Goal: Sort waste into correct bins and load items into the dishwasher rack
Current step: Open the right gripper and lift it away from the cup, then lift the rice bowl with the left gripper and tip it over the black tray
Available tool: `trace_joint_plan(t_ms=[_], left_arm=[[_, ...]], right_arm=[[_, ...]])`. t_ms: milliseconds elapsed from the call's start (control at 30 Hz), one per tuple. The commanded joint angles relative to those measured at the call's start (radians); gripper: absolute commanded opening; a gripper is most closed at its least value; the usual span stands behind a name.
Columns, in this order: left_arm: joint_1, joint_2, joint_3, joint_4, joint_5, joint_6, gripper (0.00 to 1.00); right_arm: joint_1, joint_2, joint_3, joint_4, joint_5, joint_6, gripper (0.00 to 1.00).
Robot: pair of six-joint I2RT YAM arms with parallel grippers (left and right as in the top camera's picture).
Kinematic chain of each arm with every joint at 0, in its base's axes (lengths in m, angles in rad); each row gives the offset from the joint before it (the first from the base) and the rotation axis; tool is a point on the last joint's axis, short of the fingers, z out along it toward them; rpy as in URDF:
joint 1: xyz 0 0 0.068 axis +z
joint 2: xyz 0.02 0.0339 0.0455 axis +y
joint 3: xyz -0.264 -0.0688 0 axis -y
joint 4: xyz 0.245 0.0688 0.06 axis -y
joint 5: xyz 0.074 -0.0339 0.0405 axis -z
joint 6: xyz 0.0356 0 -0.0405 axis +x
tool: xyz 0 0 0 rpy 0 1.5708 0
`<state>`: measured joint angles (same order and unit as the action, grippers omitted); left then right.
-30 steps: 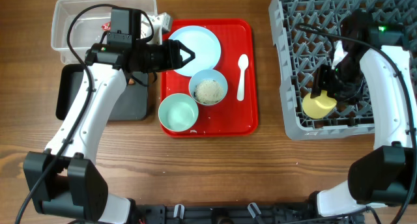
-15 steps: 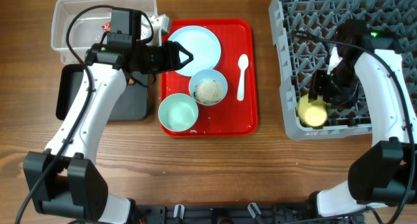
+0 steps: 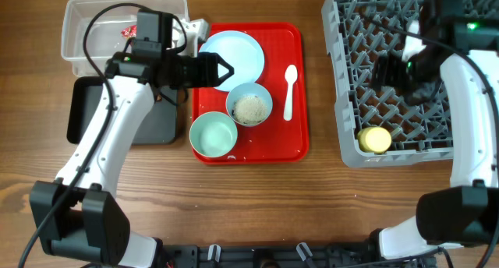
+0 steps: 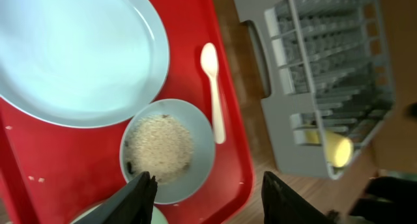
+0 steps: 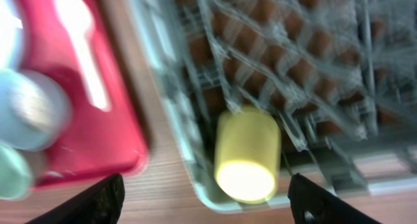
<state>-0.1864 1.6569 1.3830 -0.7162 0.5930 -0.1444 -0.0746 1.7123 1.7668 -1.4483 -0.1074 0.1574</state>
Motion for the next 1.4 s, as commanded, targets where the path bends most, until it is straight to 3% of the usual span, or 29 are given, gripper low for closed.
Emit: trace_joint_plan(t_ms=[0,167,367,533,700,900,967,1100,1200,1367], left_arm=[[-0.059,-0.006,0.010,-0.012,-0.148,0.063,0.54],[-0.138,-0.005,0.010,-0.041,-0.312,0.081,0.50],[-0.294,0.087,0.010,-0.043,-0.451,0.287,0.46],[-0.388,0.211,0.010,-0.026,-0.456,0.427,0.45],[-0.423,0.263,0.010,0.014,-0.460,0.429,0.52],[-0.423,0.346,0.010,0.040,-0.460,0.429,0.50],[-0.423,0.356,0.010,0.040,-0.460,0.429,0.43],[-0.423,0.356,0.010,0.053,-0.460,0.424,0.18],[-0.426,0.354,0.011,0.055,-0.460,0.418,0.05],[-0.427,0.299,0.011,0.054,-0.453,0.367,0.04]], right_arm=[[0.082,-0.044,0.067,0.095,-0.149,-0.023,0.81],[0.202,-0.037,0.057,0.218,-0.175,0.029,0.81],[0.173,-0.035,0.057,0.209,-0.124,0.052,0.82],[0.136,-0.035,0.057,0.153,-0.077,0.043,0.82],[0.136,-0.035,0.057,0.132,-0.061,0.045,0.82],[0.136,-0.035,0.057,0.118,-0.061,0.044,0.82],[0.136,-0.035,0.057,0.119,-0.061,0.044,0.82],[0.136,-0.034,0.057,0.119,-0.061,0.026,0.82],[0.136,-0.034,0.057,0.119,-0.061,0.025,0.82],[0.136,-0.034,0.057,0.117,-0.061,0.005,0.83]])
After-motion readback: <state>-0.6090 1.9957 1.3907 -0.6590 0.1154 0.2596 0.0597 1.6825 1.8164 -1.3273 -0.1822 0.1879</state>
